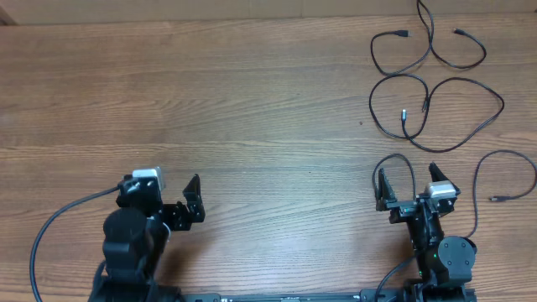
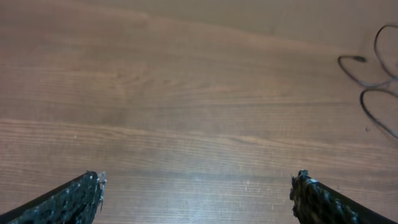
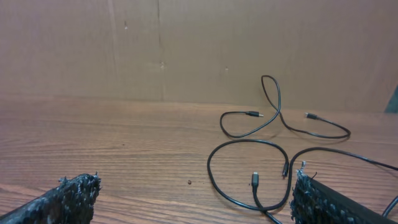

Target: Untangle cables

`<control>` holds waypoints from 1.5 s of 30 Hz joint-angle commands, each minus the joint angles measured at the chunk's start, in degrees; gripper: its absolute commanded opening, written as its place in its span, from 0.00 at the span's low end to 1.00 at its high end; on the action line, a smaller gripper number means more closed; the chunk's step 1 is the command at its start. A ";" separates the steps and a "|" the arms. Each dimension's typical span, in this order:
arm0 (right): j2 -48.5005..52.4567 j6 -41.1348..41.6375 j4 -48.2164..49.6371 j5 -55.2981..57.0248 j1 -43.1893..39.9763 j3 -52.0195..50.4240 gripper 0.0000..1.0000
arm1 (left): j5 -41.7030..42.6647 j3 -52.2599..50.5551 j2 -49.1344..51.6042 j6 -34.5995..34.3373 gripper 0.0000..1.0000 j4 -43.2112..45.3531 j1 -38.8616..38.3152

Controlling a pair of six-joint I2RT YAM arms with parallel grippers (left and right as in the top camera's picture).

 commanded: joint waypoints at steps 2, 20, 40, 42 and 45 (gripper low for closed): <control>-0.68 -0.02 0.33 0.76 0.31 -0.57 1.00 | 0.46 -4.79 -5.42 1.70 1.00 3.10 0.70; -0.68 -0.02 0.33 0.76 0.31 -0.57 1.00 | -0.07 -15.52 -20.35 1.70 0.99 10.19 2.47; -0.68 -0.02 0.33 0.76 0.31 -0.57 1.00 | -0.50 -25.09 -22.29 0.83 1.00 26.80 2.97; -0.68 -0.02 0.33 0.76 0.31 -0.57 1.00 | -0.63 -25.94 -22.29 0.83 1.00 27.82 2.97; -0.68 -0.02 0.33 0.76 0.31 -0.57 1.00 | -0.59 -27.78 -22.29 0.76 1.00 29.05 2.97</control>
